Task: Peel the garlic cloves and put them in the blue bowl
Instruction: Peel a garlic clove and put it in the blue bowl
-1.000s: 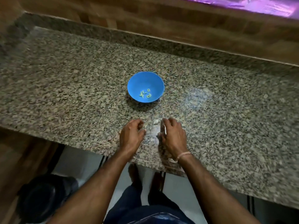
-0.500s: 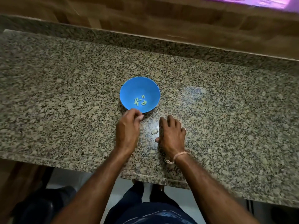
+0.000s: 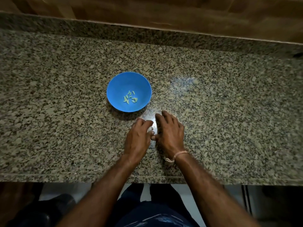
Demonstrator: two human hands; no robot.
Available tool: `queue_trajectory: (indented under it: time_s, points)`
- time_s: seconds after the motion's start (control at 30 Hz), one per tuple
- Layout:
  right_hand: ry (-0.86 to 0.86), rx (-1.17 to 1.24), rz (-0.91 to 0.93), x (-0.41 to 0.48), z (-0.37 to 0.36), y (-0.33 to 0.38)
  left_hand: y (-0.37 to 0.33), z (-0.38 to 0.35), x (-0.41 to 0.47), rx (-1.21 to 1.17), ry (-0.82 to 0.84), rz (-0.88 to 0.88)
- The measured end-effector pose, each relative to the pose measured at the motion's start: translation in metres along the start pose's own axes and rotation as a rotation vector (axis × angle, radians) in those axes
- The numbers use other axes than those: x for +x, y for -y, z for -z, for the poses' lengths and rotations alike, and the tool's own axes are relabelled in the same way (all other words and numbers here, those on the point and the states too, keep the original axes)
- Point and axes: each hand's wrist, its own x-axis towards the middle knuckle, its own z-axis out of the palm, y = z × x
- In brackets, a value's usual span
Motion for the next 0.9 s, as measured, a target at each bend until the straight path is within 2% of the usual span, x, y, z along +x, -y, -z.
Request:
queue_trajectory:
  time_s: [0.1, 0.13, 0.2, 0.27, 0.33, 0.4, 0.6, 0.73, 0.9]
  points:
    - [0.009, 0.037, 0.018, -0.001, 0.001, -0.003, 0.002, -0.007, 0.005, -0.041, -0.019, 0.041]
    - [0.025, 0.041, 0.027, 0.0, 0.001, -0.007, 0.003, -0.007, 0.006, -0.131, -0.046, 0.126]
    - [0.029, 0.147, 0.045, 0.0, 0.001, -0.016, 0.0, -0.003, 0.008, -0.527, -0.049, 0.456]
    - [0.023, 0.531, 0.018, -0.004, 0.005, -0.024, -0.009, 0.004, 0.009, -1.073, -0.003, 0.746]
    - [0.053, 0.885, -0.044, -0.013, 0.017, -0.024, -0.019, 0.01, 0.005, -1.407, 0.012, 0.817]
    - [0.049, 1.023, -0.047, -0.02, 0.03, -0.02, -0.029, 0.016, -0.001, -1.535, 0.03, 0.779]
    - [0.009, 1.163, 0.039, -0.031, 0.05, -0.013, -0.054, 0.018, -0.013, -1.479, -0.042, 0.67]
    - [-0.033, 1.103, 0.053, -0.032, 0.055, -0.015, -0.062, 0.018, -0.021, -1.334, -0.103, 0.585]
    - [-0.004, 1.064, 0.056, -0.037, 0.06, -0.018, -0.075, 0.018, -0.028, -1.186, -0.172, 0.505]
